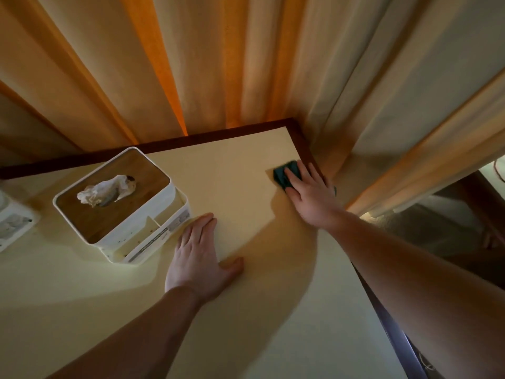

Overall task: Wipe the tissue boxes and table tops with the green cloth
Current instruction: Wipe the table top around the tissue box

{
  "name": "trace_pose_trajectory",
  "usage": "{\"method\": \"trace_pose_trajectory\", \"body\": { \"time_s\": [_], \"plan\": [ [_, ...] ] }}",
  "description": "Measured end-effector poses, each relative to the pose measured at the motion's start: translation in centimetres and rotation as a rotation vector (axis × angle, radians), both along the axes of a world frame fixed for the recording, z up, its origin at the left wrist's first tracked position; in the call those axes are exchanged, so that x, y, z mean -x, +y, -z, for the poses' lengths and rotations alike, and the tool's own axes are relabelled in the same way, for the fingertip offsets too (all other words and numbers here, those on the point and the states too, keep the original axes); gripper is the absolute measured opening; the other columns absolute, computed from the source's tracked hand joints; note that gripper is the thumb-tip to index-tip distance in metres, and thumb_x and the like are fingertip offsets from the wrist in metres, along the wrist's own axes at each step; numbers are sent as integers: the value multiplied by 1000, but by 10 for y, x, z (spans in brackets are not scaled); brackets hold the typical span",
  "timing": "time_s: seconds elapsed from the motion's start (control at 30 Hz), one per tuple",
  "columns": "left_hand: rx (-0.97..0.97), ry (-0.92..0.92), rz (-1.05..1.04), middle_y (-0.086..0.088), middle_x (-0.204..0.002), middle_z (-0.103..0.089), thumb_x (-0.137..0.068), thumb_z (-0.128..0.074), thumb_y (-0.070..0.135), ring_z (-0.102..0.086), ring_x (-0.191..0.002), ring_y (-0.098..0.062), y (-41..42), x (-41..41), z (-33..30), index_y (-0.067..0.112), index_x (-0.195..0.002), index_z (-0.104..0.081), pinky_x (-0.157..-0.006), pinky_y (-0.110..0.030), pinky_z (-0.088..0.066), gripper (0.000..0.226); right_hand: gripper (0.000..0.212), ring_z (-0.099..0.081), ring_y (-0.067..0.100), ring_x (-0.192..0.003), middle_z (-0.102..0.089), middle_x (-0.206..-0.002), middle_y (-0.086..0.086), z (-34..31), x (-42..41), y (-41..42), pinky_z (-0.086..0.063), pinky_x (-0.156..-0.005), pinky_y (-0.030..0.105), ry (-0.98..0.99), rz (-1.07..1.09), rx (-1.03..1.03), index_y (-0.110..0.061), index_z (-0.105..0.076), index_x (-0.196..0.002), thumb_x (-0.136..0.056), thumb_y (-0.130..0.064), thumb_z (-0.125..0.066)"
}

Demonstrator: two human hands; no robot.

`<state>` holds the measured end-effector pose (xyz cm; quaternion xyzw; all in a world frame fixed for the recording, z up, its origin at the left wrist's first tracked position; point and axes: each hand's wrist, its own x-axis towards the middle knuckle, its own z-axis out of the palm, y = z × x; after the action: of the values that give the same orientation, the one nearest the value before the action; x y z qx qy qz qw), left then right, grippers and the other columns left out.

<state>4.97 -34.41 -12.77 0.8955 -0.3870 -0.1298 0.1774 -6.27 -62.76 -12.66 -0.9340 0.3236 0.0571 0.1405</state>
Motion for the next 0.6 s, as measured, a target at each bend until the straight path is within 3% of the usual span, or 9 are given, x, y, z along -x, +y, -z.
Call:
{"method": "trace_pose_trajectory", "body": {
  "time_s": [0.1,0.27,0.37,0.47,0.6],
  "plan": [
    [0,-13,3,7,-159,-31,-71,-52,81,-27,-148,-16,2,-1,1,18,-156,-34,-122,-35,-22,107,56,6,26,-160,5,-174,-1,-4,-39,-2,2,-128,56,60,-34,-20,-39,-10,-165,-111,-48,-20],
    [1,-11,-5,6,-160,-31,-72,-59,77,-26,-149,-16,1,0,1,16,-156,-35,-122,-34,-21,106,54,3,28,-160,0,-175,2,-6,-44,40,0,-127,58,2,-179,-18,-38,-17,-164,-111,-46,-26],
    [-8,-32,-21,7,-160,-30,-70,-56,75,-24,-149,-14,0,3,-1,16,-155,-36,-123,-34,-22,106,55,2,26,-160,-3,-174,2,-8,-7,85,-4,-126,58,-37,-239,-66,-35,-22,-164,-110,-46,-30],
    [-12,-14,-20,8,-160,-28,-69,-50,76,-22,-149,-13,1,3,-2,16,-155,-34,-124,-36,-23,106,56,14,18,-159,10,-174,-7,-7,57,119,2,-128,49,-6,-156,-87,-37,-11,-165,-111,-49,-17],
    [-8,-12,-14,8,-160,-28,-73,-57,71,-22,-149,-14,0,2,-1,15,-156,-34,-124,-36,-22,103,59,7,15,-160,4,-174,-8,-2,107,115,-3,-129,46,4,-31,4,-36,-15,-165,-108,-53,-8]
  ]
}}
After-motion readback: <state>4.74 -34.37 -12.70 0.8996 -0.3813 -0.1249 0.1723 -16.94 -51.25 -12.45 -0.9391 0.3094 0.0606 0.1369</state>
